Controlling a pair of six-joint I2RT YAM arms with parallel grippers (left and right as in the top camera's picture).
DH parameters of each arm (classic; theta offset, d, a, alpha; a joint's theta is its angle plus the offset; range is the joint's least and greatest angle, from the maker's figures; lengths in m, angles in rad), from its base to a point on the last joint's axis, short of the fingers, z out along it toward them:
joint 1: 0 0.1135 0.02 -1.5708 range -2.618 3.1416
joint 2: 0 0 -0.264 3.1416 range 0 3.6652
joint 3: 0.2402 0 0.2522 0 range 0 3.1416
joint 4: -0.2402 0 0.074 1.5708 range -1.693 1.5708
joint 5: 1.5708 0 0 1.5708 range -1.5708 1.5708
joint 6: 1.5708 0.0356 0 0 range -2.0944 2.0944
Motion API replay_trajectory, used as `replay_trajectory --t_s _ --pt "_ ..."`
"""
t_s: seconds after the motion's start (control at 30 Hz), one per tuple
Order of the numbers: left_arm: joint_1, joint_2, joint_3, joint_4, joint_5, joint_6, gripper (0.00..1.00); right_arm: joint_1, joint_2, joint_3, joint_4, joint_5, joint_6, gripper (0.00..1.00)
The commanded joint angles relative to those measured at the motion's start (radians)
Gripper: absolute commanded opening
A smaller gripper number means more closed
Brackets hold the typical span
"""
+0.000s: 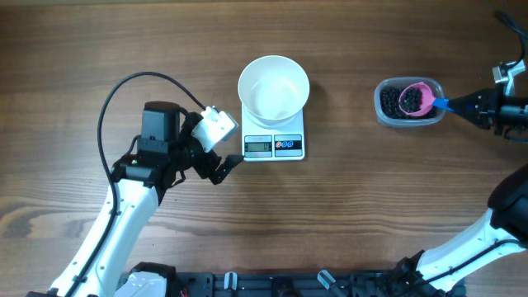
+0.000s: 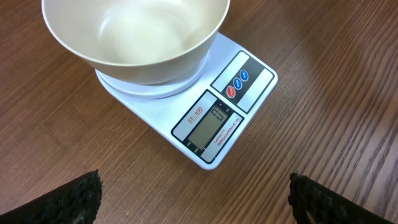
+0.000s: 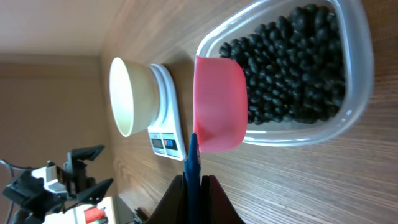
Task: Scoop item into bowl and weigh 150g on scale
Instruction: 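Lift the filled scoop with right gripper and carry it over the bowl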
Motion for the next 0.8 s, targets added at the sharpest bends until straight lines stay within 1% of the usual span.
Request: replay_trajectory --t_s 0.0,0.13,0.27,0.57,0.77 --pt "0.004 0.003 -0.006 0.002 0.001 -0.006 1.0 -0.002 0.015 -0.011 -0.037 -0.128 -0.083 0.04" --pt "0.004 0.003 -0.006 0.003 0.001 -0.006 1.0 0.007 0.015 -0.011 -0.093 -0.187 -0.114 0.04" --pt "0.004 0.003 -0.006 0.002 0.001 -0.006 1.0 0.052 0.014 -0.011 -0.128 -0.249 -0.142 0.04" --pt "0.004 0.003 -0.006 0.002 0.001 -0.006 1.0 0.278 0.013 0.01 -0.128 -0.373 -0.13 0.04" --pt "0.004 0.003 -0.006 0.002 0.001 -0.006 1.0 0.443 0.013 0.09 -0.125 -0.397 -0.054 0.04"
